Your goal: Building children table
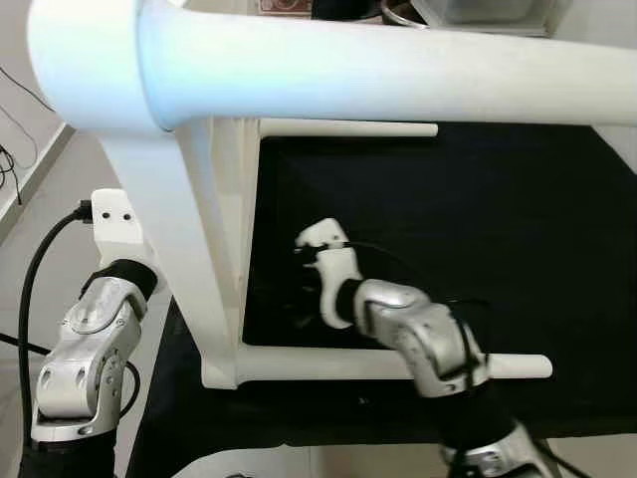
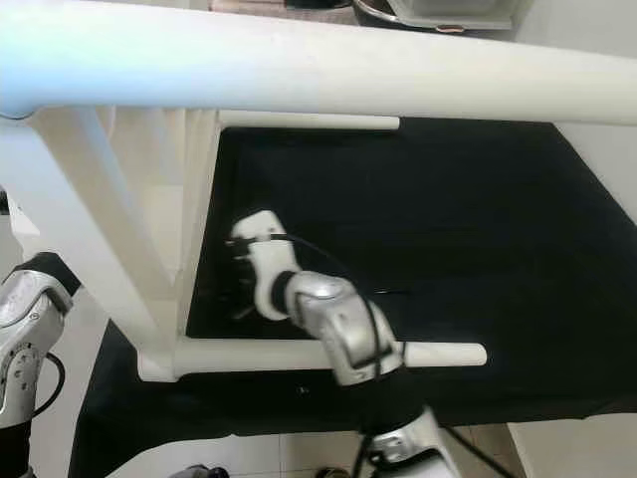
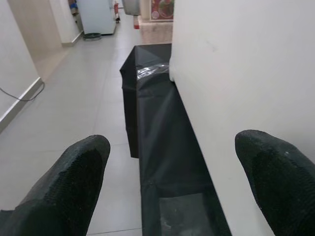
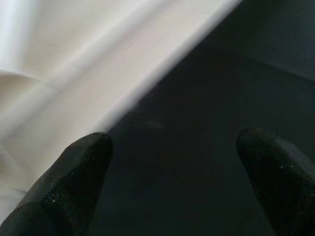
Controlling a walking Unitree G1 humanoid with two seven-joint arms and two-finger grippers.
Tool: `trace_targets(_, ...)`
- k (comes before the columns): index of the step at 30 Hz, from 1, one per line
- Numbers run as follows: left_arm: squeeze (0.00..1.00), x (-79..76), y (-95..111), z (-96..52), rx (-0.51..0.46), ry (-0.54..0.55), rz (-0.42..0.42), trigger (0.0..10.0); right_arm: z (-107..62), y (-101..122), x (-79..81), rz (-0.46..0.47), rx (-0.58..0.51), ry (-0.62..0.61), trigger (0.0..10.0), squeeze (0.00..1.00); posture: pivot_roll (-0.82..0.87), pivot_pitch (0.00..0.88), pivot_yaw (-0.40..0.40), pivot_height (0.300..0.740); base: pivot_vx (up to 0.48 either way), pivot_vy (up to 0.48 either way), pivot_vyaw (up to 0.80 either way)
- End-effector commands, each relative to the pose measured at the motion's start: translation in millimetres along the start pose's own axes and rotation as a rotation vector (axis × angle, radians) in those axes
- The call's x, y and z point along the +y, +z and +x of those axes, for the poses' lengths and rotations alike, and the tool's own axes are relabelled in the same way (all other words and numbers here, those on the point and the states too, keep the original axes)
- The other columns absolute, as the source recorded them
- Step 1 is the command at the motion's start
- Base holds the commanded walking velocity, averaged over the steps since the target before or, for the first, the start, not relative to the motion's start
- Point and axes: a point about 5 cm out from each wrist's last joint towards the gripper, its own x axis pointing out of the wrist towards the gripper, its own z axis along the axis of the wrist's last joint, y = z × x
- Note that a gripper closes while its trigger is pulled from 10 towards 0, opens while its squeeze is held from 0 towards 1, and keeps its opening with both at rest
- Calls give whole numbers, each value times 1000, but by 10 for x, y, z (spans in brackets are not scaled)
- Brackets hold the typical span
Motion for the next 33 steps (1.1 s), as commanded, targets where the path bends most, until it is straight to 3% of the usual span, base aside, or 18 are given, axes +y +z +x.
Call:
trace_targets(1,0,-13,-26,-28,5,-6,-7,10000,-40,-61,-92,13,1,-40,10000,0,50,136,-53,740,0,0,0)
trace_targets(2,0,-4,-34,-48,5,-4,-2,10000,-127,-98,-242,10,-6,-96,10000,0,45,133,-48,740,0,0,0)
trace_targets(3,0,-4,-34,-48,5,-4,-2,10000,-127,-98,-242,10,-6,-96,10000,0,45,133,-48,740,0,0,0)
trace_targets(5,0,59,-57,-139,4,22,8,10000,-303,-127,-437,18,-60,-163,10000,0,44,132,-39,740,0,0,0)
trace_targets(10,0,211,-89,-330,8,104,56,10000,-504,-153,-562,30,-143,-211,10000,0,50,131,-30,740,0,0,0)
trace_targets(13,0,423,-148,-545,48,221,143,10000,-647,-160,-634,63,-210,-237,10000,0,55,126,-24,740,0,0,0)
trace_targets(16,0,486,-206,-651,82,257,182,10000,-673,-163,-651,76,-228,-246,10000,0,55,125,-19,740,0,0,0)
trace_targets(18,0,486,-206,-651,82,257,182,10000,-673,-163,-651,76,-228,-246,10000,0,55,125,-19,740,0,0,0)
trace_targets(21,0,355,-545,-870,251,229,185,10000,-589,-211,-600,80,-236,-252,10000,0,66,118,-14,740,0,0,0)
trace_targets(24,0,253,-638,-940,296,193,187,10000,-539,-246,-569,91,-245,-264,10000,0,67,118,-13,740,0,0,0)
trace_targets(28,0,51,-637,-940,277,110,155,10000,-455,-334,-459,137,-271,-303,10000,0,66,116,-12,740,-365,0,0)
trace_targets(33,0,28,-637,-945,279,88,161,10000,-415,-346,-363,148,-282,-289,10000,0,61,115,-9,740,-382,0,0)
